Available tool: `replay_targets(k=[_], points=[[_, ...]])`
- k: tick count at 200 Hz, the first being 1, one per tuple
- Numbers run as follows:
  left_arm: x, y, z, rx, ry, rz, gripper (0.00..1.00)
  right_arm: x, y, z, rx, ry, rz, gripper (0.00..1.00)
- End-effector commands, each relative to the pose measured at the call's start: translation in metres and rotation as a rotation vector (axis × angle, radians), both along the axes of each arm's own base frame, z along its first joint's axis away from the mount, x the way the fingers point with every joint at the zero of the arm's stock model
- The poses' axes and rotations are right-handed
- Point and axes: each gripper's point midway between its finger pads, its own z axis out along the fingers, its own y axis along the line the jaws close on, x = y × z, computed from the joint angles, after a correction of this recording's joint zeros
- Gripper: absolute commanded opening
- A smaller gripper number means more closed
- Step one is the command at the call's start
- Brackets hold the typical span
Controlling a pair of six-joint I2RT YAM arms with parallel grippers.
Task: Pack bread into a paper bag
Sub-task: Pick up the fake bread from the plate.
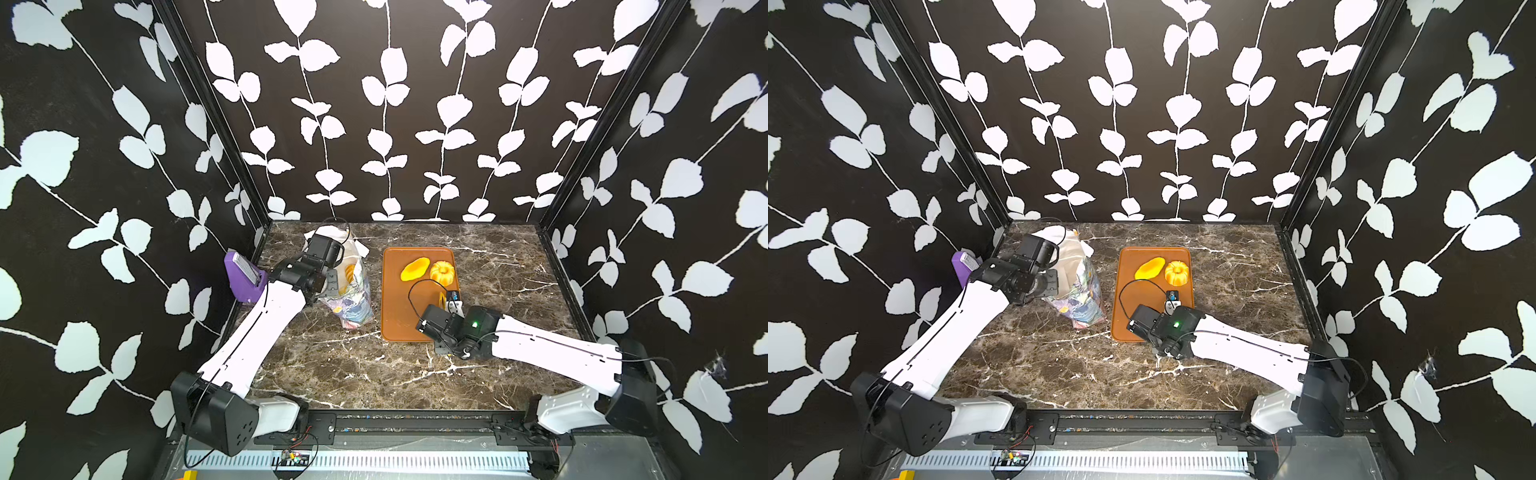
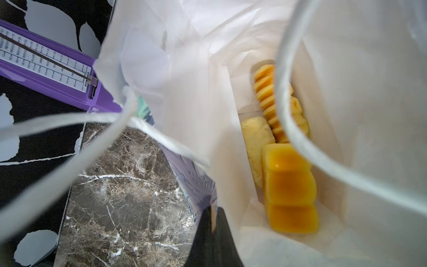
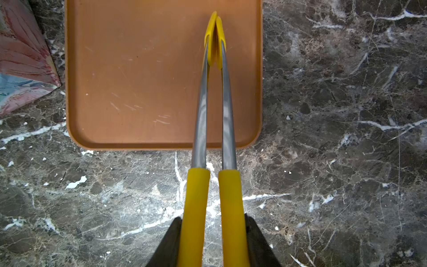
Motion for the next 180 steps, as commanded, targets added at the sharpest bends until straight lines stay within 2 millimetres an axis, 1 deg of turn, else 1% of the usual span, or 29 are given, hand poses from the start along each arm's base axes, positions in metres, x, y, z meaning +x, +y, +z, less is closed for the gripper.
replay_targets(k=[1, 20, 44, 67, 123, 180], points=[[-0.001, 0.000, 0.004, 0.002, 0.004, -0.002, 0.00, 0.004, -0.006, -0.005, -0.020, -0.021, -0.007, 0.32], [-0.001, 0.000, 0.004, 0.003, 0.004, -0.003, 0.00, 0.005, -0.005, -0.006, -0.018, -0.019, -0.007, 0.36], [0.000, 0.000, 0.003, 0.006, 0.008, -0.004, 0.00, 0.006, -0.005, -0.007, -0.015, -0.019, -0.005, 0.48], [0.000, 0.000, 0.003, 0.003, 0.006, -0.004, 0.00, 0.007, -0.003, -0.007, -0.002, -0.023, 0.004, 0.53], [0.000, 0.000, 0.003, 0.006, 0.007, -0.006, 0.00, 0.010, -0.004, -0.011, -0.005, -0.012, 0.005, 0.54], [0.003, 0.000, 0.002, 0.019, 0.016, -0.010, 0.00, 0.025, 0.000, -0.017, -0.017, 0.007, 0.011, 0.54]])
